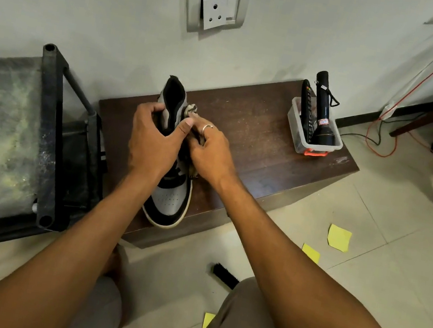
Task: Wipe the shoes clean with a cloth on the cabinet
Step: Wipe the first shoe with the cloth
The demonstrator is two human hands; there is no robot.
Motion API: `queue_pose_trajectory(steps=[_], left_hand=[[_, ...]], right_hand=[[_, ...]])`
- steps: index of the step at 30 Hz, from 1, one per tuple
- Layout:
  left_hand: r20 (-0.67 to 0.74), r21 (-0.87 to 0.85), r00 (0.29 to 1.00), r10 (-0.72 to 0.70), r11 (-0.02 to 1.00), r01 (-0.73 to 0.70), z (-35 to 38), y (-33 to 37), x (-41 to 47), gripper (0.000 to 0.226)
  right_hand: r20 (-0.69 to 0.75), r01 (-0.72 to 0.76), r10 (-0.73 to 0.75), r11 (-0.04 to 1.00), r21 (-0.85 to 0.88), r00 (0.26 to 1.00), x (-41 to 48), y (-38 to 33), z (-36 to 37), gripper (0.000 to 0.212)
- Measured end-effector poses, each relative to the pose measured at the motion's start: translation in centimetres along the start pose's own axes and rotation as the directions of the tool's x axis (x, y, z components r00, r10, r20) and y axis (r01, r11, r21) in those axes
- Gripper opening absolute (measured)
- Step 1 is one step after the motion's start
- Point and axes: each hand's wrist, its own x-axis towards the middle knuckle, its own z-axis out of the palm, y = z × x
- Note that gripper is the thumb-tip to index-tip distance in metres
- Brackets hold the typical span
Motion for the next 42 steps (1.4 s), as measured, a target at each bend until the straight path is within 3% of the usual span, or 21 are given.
queue_pose_trajectory(steps=[4,8,13,18,23,28,33,36,38,42], left_hand=[[-0.088,0.076,0.994,0.060,0.996,-0.053,0.4,-0.4,-0.7,0.039],[-0.115,0.094,0.986,0.121,0.989,-0.110,-0.3,-1.5,-0.9,0.035],[-0.056,0.046,0.989,0.135,0.990,-0.132,-0.2,-2.3,-1.4,0.038],[-0.019,-0.062,0.992,0.127,0.990,-0.127,-0.1,-3.1,-1.1,0.037],[0.010,-0.088,0.990,0.139,0.987,-0.138,-0.1,-3.4,-1.1,0.037],[0.053,-0.097,0.990,0.130,0.988,-0.124,-0.2,-3.5,-1.2,0.039],[0.073,-0.173,0.992,0.101,0.981,-0.087,-0.4,-3.6,-0.8,0.037],[0.114,-0.213,0.989,0.099,0.974,-0.074,-0.3,-4.0,-0.7,0.034],[0.125,-0.231,0.987,0.103,0.970,-0.072,-0.3,-4.3,-0.6,0.032],[0.141,-0.245,0.984,0.109,0.967,-0.072,-0.3,-4.2,-0.7,0.036]], right_hand=[[0.050,0.075,-0.073,0.996,-0.054,0.996,-1.3,0.6,-0.3,0.055],[0.148,0.191,-0.167,0.967,-0.167,0.975,-3.9,1.1,-0.2,0.044],[-0.153,0.088,-0.104,0.990,-0.111,0.983,-2.9,1.5,-0.7,0.045],[-0.169,0.069,-0.071,0.997,-0.016,0.983,-1.6,0.3,2.3,0.037],[-0.084,0.159,-0.172,0.976,-0.149,0.981,-3.8,0.7,2.2,0.034],[-0.327,0.096,-0.084,0.995,0.019,0.941,-1.6,-0.5,2.0,0.032],[-0.123,0.169,-0.179,0.981,-0.091,0.976,-2.6,-1.3,2.7,0.036],[0.121,0.293,-0.271,0.928,-0.232,0.955,-3.3,0.2,0.9,0.036],[0.187,0.344,-0.301,0.898,-0.275,0.935,-3.1,0.6,-0.3,0.035],[-0.174,0.228,-0.258,0.958,-0.175,0.950,-2.1,-0.2,0.1,0.035]])
